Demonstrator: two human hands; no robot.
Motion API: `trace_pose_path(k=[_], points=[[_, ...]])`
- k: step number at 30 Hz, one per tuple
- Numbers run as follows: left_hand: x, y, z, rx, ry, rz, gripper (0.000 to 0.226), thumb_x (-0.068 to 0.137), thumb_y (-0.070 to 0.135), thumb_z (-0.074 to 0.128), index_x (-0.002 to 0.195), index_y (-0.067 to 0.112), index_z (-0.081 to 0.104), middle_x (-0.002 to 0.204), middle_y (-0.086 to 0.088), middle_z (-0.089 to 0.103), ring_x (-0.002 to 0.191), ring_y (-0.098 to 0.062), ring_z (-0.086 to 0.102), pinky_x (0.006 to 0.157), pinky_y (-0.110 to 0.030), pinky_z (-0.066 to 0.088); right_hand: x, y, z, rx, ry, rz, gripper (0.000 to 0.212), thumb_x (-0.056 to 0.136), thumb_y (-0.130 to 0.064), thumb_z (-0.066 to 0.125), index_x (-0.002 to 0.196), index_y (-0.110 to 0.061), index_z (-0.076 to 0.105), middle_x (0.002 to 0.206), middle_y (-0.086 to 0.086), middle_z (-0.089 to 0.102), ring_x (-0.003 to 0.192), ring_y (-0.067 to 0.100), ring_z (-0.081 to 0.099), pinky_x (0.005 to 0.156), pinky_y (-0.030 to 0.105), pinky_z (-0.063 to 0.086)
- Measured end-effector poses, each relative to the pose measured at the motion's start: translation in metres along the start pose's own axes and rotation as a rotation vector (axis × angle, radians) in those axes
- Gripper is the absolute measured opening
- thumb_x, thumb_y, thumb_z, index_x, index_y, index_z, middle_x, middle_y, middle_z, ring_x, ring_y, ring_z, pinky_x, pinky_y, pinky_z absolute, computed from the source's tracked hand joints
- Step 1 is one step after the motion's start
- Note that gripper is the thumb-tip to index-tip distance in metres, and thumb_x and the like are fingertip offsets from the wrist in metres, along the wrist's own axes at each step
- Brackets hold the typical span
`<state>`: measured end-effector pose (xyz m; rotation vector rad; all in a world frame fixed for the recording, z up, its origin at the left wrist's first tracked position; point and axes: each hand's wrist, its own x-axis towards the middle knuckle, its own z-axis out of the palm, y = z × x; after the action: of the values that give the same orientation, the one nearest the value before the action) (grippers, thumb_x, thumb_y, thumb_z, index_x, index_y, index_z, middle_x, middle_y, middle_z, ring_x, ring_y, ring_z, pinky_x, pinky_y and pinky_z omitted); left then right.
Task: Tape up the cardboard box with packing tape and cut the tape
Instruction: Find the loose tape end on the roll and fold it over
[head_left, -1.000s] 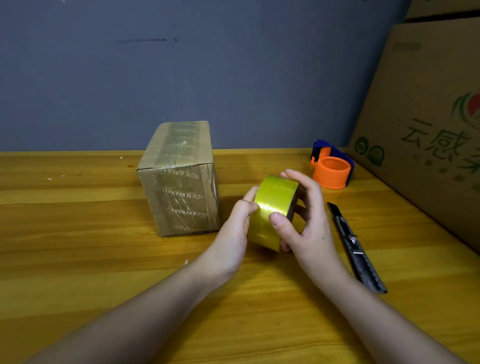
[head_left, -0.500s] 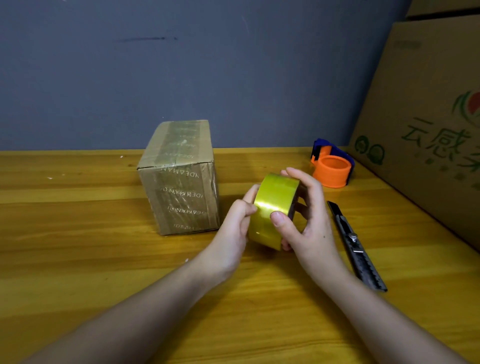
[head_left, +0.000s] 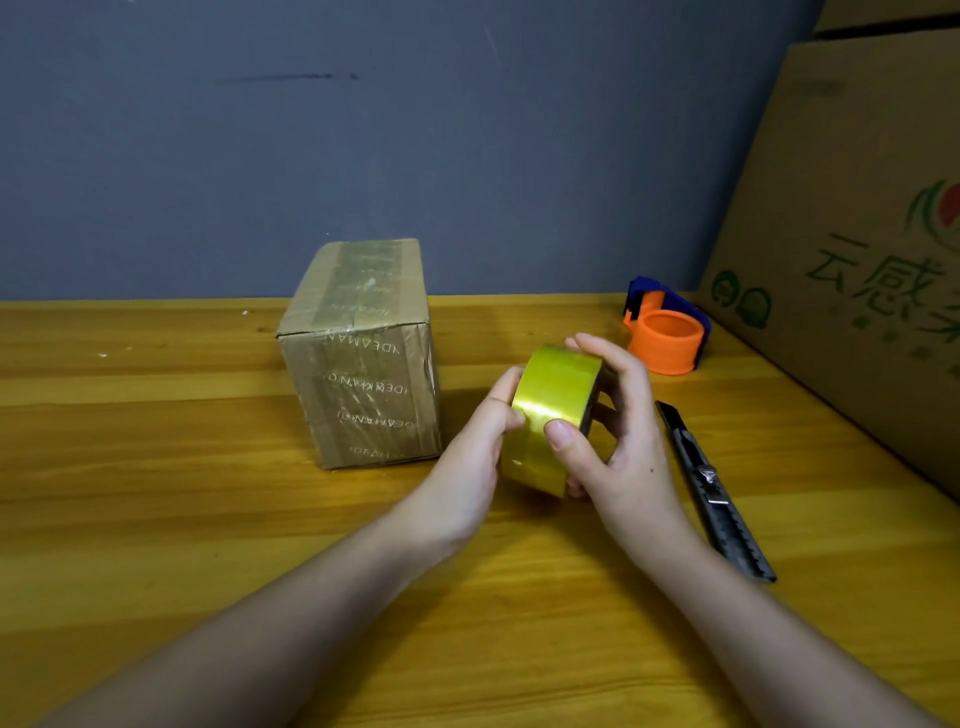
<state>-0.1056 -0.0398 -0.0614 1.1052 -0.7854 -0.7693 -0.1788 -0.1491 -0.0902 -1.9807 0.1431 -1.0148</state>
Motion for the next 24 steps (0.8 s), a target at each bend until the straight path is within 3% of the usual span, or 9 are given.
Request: trace_pose_path(k=[2,4,5,7,9,12,15,19,24], points=[[0.000,0.002,-0.003,0.043,0.033,-0.022,0.060,0.053,0.013,0.039,0.112,0.008,0.051,0.096,-0.015,0.058,0.089,-0.026,0.055,0.079,-0.032,0.045,0.001,0.000,0.000,0.002,-0.002,-0.007,0.074,0.074,-0.066,0.058,0.134,-0.026,0.041,0.132,-0.002,0.049,0.124,0.018,0.050,0.097,0.049,0.046],[0.004,0.006,-0.003,0.164,0.028,-0.018,0.073,0.039,0.007,0.051,0.111,0.020,0.054,0.092,-0.001,0.056,0.087,-0.017,0.051,0.071,-0.026,0.040,0.001,-0.001,0.000,0.032,0.002,0.009,0.075,0.074,-0.069,0.056,0.133,-0.025,0.041,0.132,-0.002,0.050,0.124,0.016,0.049,0.100,0.043,0.046],[0.007,0.004,-0.005,0.222,-0.022,0.027,0.072,0.038,0.016,0.056,0.109,0.027,0.056,0.090,0.003,0.056,0.085,-0.014,0.050,0.068,-0.026,0.039,0.002,-0.002,0.000,0.062,0.003,0.037,0.076,0.072,-0.071,0.056,0.133,-0.027,0.041,0.132,-0.003,0.050,0.123,0.014,0.050,0.099,0.039,0.047],[0.000,-0.005,-0.009,0.310,-0.059,0.143,0.050,0.057,0.027,0.059,0.106,0.031,0.053,0.088,0.004,0.057,0.081,-0.011,0.050,0.071,-0.026,0.042,0.002,-0.003,-0.001,0.138,0.012,0.109,0.074,0.070,-0.070,0.059,0.131,-0.032,0.040,0.126,-0.007,0.052,0.115,0.007,0.053,0.090,0.026,0.049],[-0.005,-0.017,-0.011,0.475,0.011,0.229,0.050,0.067,0.030,0.064,0.114,0.027,0.047,0.096,0.009,0.059,0.086,-0.009,0.055,0.081,-0.024,0.045,0.003,-0.002,-0.002,0.187,0.011,0.166,0.069,0.070,-0.064,0.059,0.130,-0.036,0.039,0.120,-0.011,0.054,0.109,0.002,0.055,0.084,0.019,0.049],[-0.006,-0.025,-0.006,0.637,0.176,0.310,0.053,0.066,0.037,0.065,0.113,0.028,0.044,0.100,0.019,0.061,0.089,-0.006,0.060,0.085,-0.030,0.050,0.004,-0.002,-0.004,0.022,-0.030,0.111,0.068,0.075,-0.062,0.057,0.134,-0.033,0.038,0.131,-0.007,0.048,0.123,0.004,0.048,0.100,0.024,0.043],[-0.006,-0.029,-0.011,0.778,0.303,0.328,0.049,0.064,0.041,0.061,0.109,0.033,0.044,0.092,0.009,0.062,0.081,-0.020,0.061,0.076,-0.043,0.051,0.007,-0.005,-0.007,-0.254,-0.053,-0.131,0.052,0.085,-0.045,0.057,0.132,-0.025,0.048,0.136,-0.006,0.044,0.130,0.005,0.040,0.109,0.026,0.034],[-0.006,-0.029,-0.014,0.895,0.355,0.364,0.054,0.064,0.044,0.059,0.116,0.037,0.045,0.094,0.010,0.067,0.082,-0.015,0.064,0.076,-0.038,0.053,0.007,-0.009,-0.007,-0.301,-0.022,-0.257,0.032,0.087,-0.032,0.061,0.116,-0.019,0.065,0.123,-0.004,0.056,0.118,0.010,0.052,0.100,0.035,0.044],[-0.006,-0.030,-0.015,0.955,0.385,0.362,0.060,0.064,0.045,0.057,0.122,0.034,0.046,0.105,0.010,0.068,0.095,-0.014,0.066,0.081,-0.035,0.053,0.006,-0.008,-0.005,-0.256,0.004,-0.226,0.023,0.085,-0.025,0.066,0.106,-0.017,0.071,0.115,-0.004,0.061,0.112,0.011,0.057,0.094,0.036,0.048]])
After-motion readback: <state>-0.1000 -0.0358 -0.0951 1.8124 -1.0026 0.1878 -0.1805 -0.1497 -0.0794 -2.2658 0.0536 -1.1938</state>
